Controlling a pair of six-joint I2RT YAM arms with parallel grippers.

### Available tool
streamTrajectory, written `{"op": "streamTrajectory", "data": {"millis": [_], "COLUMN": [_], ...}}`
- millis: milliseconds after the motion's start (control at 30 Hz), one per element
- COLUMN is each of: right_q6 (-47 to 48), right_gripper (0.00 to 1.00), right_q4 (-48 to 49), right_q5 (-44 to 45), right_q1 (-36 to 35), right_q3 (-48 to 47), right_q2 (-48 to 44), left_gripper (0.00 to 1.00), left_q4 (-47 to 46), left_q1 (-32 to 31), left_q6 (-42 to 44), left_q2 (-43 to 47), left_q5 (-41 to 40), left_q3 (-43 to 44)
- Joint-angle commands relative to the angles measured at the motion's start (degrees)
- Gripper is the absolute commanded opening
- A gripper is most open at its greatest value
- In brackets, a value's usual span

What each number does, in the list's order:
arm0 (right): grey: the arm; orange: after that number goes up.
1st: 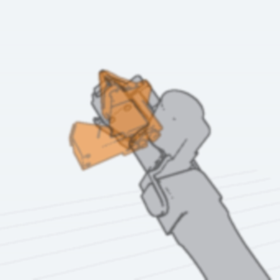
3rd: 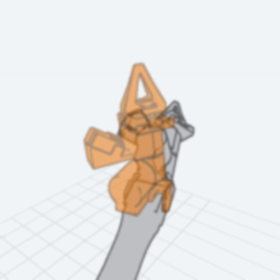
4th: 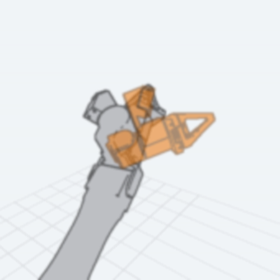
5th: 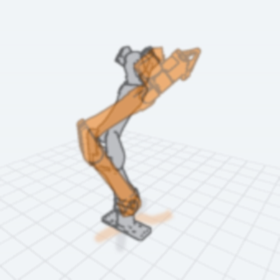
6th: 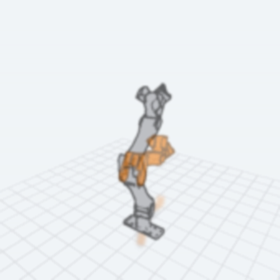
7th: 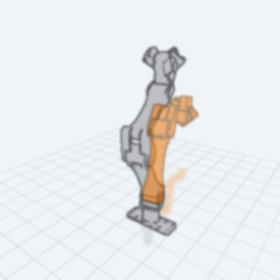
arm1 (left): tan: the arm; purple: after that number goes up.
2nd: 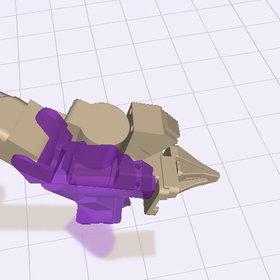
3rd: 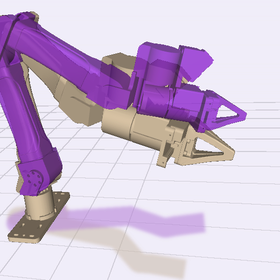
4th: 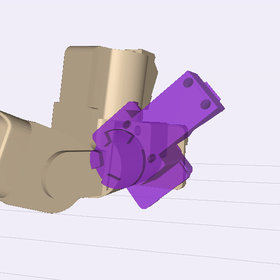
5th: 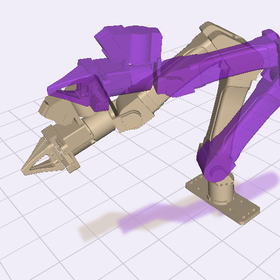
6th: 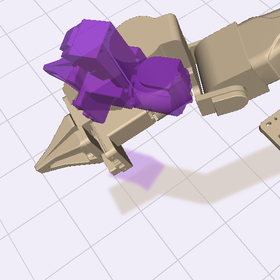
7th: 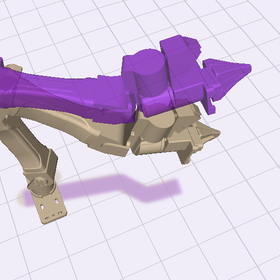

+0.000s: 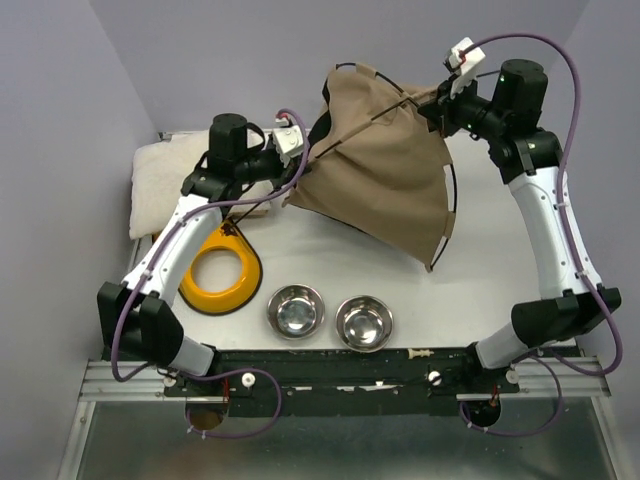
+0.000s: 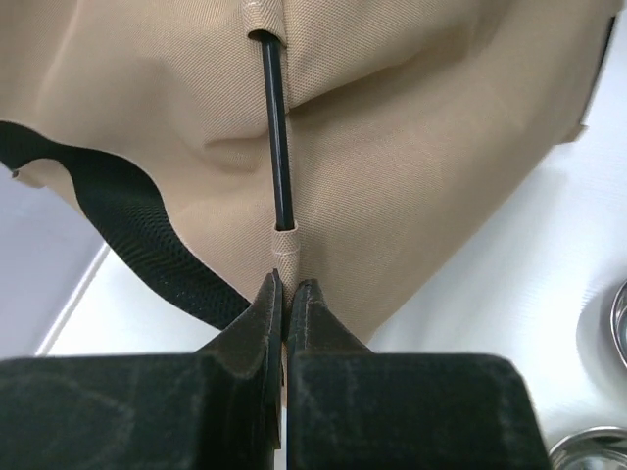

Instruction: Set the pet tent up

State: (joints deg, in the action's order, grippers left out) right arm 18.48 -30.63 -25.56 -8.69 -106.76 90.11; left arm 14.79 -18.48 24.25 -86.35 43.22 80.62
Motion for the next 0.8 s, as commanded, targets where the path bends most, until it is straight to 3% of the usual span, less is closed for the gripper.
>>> {"op": "streamTrajectory", "data": {"millis": [0, 100, 267, 433, 700, 767], "right_q6": [-1.6, -3.7, -10.3, -15.0, -13.0, -8.4], "right_gripper": [0.01, 0.01, 0.0, 0.01, 0.01, 0.08], "right_q4": [5.2, 5.8, 5.4, 7.3, 11.2, 9.8], "right_q5": [-0.3, 1.4, 8.9, 4.0, 6.0, 4.2], "right_q1": [-3.6, -7.9, -7.1, -3.4, 5.7, 7.6], "right_q3": [-2.5, 0.0, 3.9, 12.2, 16.0, 14.6], "right_q2": [-7.0, -7.7, -7.9, -10.4, -6.4, -4.6], "left_gripper": [0.0, 0.0, 0.0, 0.0, 0.0, 0.0], "left_q4": [5.4, 8.8, 15.6, 20.8, 14.1, 10.8], "left_q1": [4.2, 5.5, 6.7, 6.6, 0.1, -3.6], "left_q6": [0.2, 2.1, 7.3, 7.5, 3.1, 1.4], "left_q2": [5.6, 7.9, 9.8, 7.3, 0.3, -2.4], "left_q5": [-1.2, -2.0, -3.8, -3.8, -6.8, -8.3], "left_q3": [-2.7, -2.7, -0.4, 7.3, 9.7, 10.3]}}
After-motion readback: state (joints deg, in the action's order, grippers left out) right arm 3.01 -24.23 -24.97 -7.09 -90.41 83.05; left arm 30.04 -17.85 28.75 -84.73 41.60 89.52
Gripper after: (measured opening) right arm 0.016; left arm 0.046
